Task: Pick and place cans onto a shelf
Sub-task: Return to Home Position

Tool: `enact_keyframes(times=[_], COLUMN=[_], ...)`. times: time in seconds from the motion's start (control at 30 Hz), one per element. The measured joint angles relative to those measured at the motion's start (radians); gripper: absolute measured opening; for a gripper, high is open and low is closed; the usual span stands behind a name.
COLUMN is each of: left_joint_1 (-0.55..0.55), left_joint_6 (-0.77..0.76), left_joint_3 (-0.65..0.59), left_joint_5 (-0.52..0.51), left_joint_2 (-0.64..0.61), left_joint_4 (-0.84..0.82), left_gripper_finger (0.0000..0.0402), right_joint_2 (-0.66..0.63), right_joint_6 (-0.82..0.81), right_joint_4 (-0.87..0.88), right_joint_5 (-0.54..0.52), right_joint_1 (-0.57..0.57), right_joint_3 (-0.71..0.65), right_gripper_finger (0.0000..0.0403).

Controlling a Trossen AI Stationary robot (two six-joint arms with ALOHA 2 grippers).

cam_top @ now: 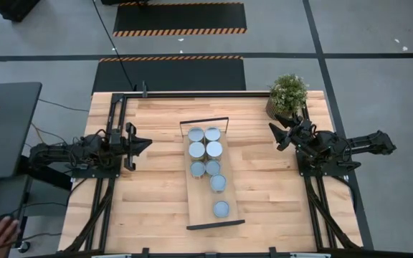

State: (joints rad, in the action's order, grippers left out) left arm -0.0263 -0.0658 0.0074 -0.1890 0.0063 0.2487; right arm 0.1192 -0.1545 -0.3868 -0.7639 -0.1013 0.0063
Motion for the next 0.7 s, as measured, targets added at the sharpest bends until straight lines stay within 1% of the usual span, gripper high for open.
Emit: enact_keyframes(times=[0.27,0.5,0.7], left_joint_1=[0.000,0.000,0.000], left_joint_6=[0.000,0.000,0.000], left_joint_3=[0.000,0.000,0.000], left_joint_5=[0.000,0.000,0.000], left_joint_2=[0.000,0.000,0.000], left_joint_4=[0.000,0.000,0.000], left_gripper_finger=[0.0023,0.0029,0.0025], right_joint_2=[0.000,0.000,0.000], right_joint_6=[0.000,0.000,0.000], right_joint_4=[0.000,0.000,0.000], right_joint_5=[0.000,0.000,0.000], right_joint_1=[0.000,0.000,0.000], right_joint_3=[0.000,0.000,0.000], right_gripper_finger=[0.0309,0.0309,0.0309])
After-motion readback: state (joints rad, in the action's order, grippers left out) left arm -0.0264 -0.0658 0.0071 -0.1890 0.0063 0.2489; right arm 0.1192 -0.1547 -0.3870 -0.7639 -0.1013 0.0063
